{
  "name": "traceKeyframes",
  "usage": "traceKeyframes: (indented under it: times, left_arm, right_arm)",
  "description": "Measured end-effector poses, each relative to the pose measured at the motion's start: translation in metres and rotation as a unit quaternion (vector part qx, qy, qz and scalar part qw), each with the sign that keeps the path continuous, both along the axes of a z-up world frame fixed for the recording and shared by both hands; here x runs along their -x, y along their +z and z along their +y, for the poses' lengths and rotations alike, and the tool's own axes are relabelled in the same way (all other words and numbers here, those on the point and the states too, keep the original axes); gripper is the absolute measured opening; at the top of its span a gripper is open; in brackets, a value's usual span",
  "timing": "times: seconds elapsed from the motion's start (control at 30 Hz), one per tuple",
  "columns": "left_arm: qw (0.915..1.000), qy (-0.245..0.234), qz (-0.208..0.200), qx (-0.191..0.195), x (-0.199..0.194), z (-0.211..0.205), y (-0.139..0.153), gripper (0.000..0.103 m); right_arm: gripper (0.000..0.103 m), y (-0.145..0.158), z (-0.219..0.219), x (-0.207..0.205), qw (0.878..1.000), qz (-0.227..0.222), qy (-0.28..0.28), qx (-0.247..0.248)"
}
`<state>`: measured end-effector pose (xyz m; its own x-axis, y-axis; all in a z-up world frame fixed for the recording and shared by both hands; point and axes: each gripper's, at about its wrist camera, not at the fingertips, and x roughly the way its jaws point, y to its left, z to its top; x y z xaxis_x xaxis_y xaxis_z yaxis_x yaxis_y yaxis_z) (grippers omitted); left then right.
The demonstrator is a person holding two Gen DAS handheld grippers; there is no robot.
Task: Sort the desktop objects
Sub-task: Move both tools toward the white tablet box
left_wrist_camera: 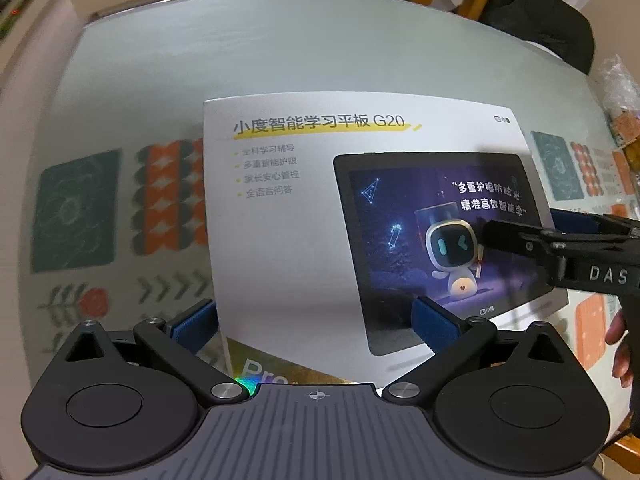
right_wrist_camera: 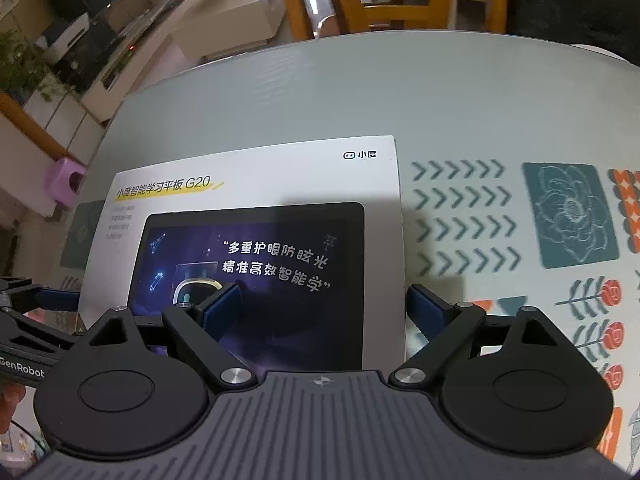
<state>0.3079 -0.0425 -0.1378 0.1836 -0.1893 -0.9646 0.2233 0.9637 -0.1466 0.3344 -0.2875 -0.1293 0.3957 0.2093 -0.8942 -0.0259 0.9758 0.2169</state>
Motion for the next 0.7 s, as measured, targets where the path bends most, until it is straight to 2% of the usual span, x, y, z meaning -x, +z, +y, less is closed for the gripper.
traceKeyframes:
  times: [0.33, 0.5, 0.7]
  left_arm:
    - [0.9978, 0.058, -0.008, -0.031, 0.029, 0.064, 0.007, 0.103]
    - [0.9962, 0.078, -0.014, -0.035, 0.042, 0.095, 0.010, 0.103]
    - [0.9973, 0.065, -0.011, -0.032, 0.047, 0.122, 0.009, 0.103]
  right_arm:
    - [0.103, 0.004, 0.073, 0.034, 0.998, 0.002, 0.070, -0.002]
    - [0.103, 0.008, 0.104, 0.049, 0.995, 0.002, 0.096, -0.004]
    - [0.103, 0.013, 0.133, 0.059, 0.995, 0.010, 0.103, -0.003]
